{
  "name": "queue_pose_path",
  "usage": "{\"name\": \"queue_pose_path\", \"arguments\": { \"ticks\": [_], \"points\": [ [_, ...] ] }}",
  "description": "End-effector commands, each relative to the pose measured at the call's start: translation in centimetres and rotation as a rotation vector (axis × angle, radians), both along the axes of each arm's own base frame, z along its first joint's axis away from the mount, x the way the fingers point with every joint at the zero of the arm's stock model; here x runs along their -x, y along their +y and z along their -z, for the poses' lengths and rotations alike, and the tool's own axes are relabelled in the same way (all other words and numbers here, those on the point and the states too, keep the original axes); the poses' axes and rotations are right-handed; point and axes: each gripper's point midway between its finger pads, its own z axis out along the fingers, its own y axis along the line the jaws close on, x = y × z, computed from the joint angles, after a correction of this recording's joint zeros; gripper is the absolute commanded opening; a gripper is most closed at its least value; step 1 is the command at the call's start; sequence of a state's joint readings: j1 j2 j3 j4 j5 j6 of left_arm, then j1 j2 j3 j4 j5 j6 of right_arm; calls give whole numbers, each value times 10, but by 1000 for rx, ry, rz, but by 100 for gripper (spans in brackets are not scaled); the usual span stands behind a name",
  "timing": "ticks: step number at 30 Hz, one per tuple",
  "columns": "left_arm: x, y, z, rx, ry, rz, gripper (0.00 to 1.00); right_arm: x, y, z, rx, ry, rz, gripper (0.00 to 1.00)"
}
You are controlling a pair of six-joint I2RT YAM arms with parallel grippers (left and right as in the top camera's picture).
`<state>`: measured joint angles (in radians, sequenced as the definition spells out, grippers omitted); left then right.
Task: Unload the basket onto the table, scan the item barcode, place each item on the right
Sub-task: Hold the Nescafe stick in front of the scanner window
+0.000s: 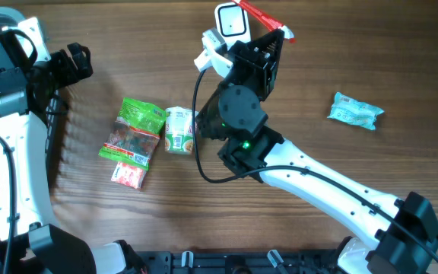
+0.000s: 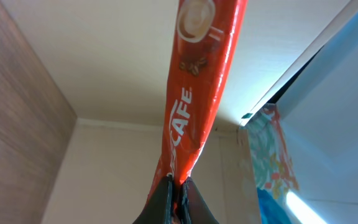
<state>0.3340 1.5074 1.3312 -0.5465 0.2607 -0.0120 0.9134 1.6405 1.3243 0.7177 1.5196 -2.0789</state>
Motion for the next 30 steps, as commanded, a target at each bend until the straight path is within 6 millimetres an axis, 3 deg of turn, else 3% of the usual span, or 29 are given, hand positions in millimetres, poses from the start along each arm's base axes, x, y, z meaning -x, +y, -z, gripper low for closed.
{"name": "queue_pose_path", "arguments": {
  "ticks": [1,7,11,14,23,26,30],
  "points": [
    [-2,1,-6,-2,-16,7,100,3,3,-5,-134,-98,-13,4],
    [-2,1,-6,-1,-16,7,100,4,5,-3,-426,-297,-26,4],
    [-2,1,-6,-2,-16,7,100,7,2,-11,-385,-275,-27,4],
    [-2,1,-6,-2,-16,7,100,21,5,-25,-379,-273,-57,4],
    [-2,1,-6,-1,-16,7,100,86,81,-32,-441,-240,-318,4],
    [-2,1,-6,-2,-16,7,100,99,93,-32,-453,-233,-365,4],
    [-2,1,-6,-1,-16,7,100,101,95,-32,-459,-233,-371,4]
  ]
}}
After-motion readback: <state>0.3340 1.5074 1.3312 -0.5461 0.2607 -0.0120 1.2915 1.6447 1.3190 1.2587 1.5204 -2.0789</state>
